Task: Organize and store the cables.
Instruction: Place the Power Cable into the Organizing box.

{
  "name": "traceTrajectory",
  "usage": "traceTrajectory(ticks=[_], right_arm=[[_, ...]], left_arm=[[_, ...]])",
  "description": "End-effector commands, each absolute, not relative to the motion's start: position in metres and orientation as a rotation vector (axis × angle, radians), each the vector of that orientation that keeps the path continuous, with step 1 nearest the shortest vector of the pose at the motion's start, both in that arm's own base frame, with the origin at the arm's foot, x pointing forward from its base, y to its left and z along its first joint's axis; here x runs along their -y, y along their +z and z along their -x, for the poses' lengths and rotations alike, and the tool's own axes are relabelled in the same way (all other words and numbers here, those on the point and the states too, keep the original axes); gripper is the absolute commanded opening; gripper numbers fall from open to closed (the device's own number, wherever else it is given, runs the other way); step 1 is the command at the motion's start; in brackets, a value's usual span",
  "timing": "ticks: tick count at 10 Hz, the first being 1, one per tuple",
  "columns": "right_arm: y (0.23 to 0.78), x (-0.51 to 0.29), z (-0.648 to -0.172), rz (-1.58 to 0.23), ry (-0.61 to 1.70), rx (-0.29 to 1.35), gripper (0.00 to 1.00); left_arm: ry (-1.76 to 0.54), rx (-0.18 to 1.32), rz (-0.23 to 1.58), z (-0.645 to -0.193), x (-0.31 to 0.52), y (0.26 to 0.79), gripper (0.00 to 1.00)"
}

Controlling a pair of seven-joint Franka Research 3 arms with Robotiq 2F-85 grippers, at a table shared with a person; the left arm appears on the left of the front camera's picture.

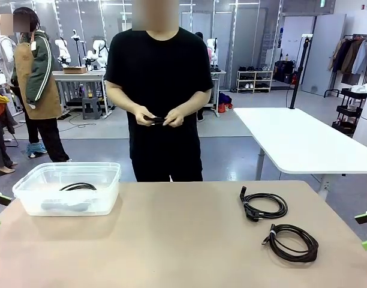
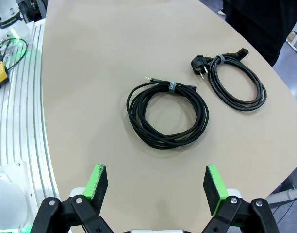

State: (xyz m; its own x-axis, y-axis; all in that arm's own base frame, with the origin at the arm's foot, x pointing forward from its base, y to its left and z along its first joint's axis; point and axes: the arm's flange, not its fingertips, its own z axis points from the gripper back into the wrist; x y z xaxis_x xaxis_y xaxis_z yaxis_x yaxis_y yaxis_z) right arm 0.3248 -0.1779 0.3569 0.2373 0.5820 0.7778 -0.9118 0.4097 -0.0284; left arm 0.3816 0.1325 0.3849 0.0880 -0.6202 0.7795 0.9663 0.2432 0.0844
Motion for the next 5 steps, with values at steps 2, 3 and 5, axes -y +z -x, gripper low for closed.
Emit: traceTrajectory(ticks=[2, 3, 5], right_arm=[[0.3612, 0.1766, -0.3257, -0.499, 1.056, 0.808, 1.00], [0.3612, 0.1766, -0.3257, -0.499, 1.056, 0.808, 1.00], [0.3612, 0.1766, -0.3257, -0.499, 1.056, 0.808, 1.00]], left_arm=[[-1.233, 0.803, 0.501, -0.3795, -0.1354, 0.3917, 1.00], [-1.233, 0.803, 0.501, -0.3795, -0.1354, 0.3917, 1.00], [-1.233, 0.803, 0.501, -0.3795, -0.1354, 0.3917, 1.00]])
